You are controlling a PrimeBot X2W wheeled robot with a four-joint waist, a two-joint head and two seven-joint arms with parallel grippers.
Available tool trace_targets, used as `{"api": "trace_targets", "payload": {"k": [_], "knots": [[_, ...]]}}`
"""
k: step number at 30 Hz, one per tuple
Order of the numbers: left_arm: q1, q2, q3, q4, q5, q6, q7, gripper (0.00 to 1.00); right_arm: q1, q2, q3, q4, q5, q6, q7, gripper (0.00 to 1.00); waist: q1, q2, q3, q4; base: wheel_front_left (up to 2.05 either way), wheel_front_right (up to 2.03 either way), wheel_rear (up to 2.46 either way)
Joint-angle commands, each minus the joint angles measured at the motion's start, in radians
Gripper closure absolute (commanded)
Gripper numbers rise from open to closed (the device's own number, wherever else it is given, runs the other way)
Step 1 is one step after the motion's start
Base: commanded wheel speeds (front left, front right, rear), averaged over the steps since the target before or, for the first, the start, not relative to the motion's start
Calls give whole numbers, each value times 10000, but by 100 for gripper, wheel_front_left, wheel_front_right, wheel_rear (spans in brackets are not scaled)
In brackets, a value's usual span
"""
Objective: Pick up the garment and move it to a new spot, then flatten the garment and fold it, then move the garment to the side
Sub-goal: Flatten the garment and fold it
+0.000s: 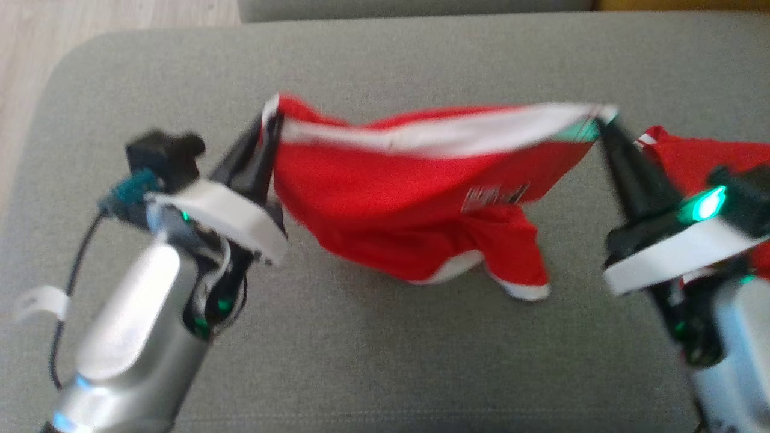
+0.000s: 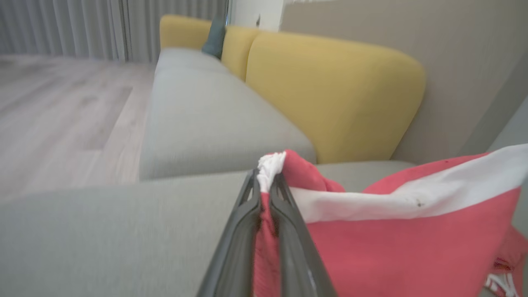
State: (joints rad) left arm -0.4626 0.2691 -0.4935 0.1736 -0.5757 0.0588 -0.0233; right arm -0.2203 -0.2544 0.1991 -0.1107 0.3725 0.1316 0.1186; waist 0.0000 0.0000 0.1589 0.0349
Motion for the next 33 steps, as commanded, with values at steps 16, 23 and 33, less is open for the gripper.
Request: {"api": "trace_targets", "payload": {"k": [16,23,33], "knots": [[-2623,621,770,-3009,321,503,1171,100,-2410,-590,-776,-1660,-393,-9,571,100,0,0,-858,-121,0,0,0],[-3981,93,625,-1005,-42,-179,977,100,-3940,-506,-481,-95,47,-9,250,100,0,0,-215,-215,0,0,0],[-7656,-914,1217,4135,214,-933,-1815,100,-8835,355,970,4482,432,-9,-1971,100,0,0,466,-666,0,0,0]]}}
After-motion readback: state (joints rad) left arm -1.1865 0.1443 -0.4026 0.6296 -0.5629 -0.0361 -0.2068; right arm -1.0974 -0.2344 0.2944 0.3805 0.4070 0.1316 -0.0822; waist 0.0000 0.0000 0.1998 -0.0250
